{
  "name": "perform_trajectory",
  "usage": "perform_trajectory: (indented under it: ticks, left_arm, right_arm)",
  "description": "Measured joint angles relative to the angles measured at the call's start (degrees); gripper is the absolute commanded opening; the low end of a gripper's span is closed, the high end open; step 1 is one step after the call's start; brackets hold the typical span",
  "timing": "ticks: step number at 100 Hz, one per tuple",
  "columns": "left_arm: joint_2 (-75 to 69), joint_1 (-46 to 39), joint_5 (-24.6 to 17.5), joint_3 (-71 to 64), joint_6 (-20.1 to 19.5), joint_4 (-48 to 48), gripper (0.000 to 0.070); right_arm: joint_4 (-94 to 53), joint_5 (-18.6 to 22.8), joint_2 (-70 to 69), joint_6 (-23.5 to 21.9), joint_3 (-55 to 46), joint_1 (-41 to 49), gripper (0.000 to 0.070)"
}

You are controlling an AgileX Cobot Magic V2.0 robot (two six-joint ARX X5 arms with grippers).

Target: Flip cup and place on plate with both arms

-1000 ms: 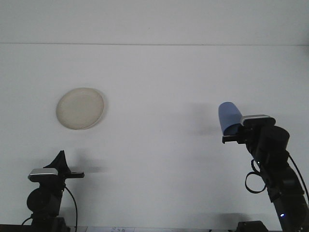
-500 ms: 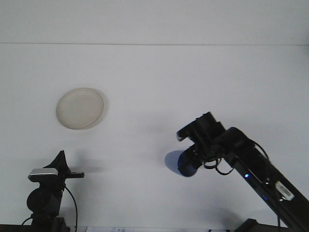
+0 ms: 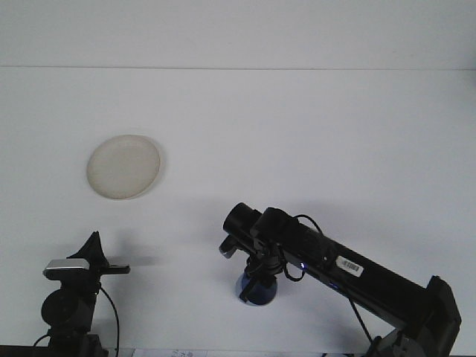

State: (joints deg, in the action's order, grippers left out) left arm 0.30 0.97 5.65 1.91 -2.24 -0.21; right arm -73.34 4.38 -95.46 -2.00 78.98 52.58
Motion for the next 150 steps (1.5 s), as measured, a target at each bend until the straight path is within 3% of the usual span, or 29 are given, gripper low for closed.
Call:
perform_trajectory:
  ticks: [7, 11, 27, 39, 68, 90, 119, 126, 150]
  left_arm:
    - [0.0, 0.0, 0.0, 0.0, 0.0, 0.0, 0.0015]
    - [0.0, 0.0, 0.0, 0.0, 0.0, 0.0, 0.0015]
    - [0.0, 0.0, 0.0, 0.0, 0.0, 0.0, 0.0015]
    - [0.0, 0.0, 0.0, 0.0, 0.0, 0.0, 0.0015]
    - [0.0, 0.0, 0.0, 0.0, 0.0, 0.0, 0.0015]
    - [0.0, 0.0, 0.0, 0.0, 0.0, 0.0, 0.0015]
    - [0.0, 0.0, 0.0, 0.0, 0.3, 0.0, 0.0015]
    - [0.0, 0.0, 0.0, 0.0, 2.3, 0.0, 0.0015]
    - [0.0, 0.0, 0.0, 0.0, 15.0, 1.7, 0.0015]
  right_arm:
    - [0.0, 0.0, -0.1, 0.0, 0.0, 0.7, 0.0344]
    - [0.1, 0.0, -0.1, 0.0, 0.1, 1.0, 0.0376]
    - [1.1, -0.3, 0.3, 0.0, 1.4, 1.1, 0.0376]
    - [1.8, -3.4, 3.2, 0.2, 2.3, 1.0, 0.0376]
    - [9.9, -8.9, 25.8, 0.3, 0.5, 0.2, 0.0376]
    - [28.2, -16.2, 52.1, 0.2, -16.4, 0.2, 0.0376]
    - [38.8, -16.4, 77.7, 0.2, -40.0, 0.2, 0.0376]
    - [38.8, -16.3, 80.9, 0.2, -42.2, 0.2, 0.0376]
    - [39.3, -16.4, 84.2, 0.2, -42.9, 0.2, 0.0376]
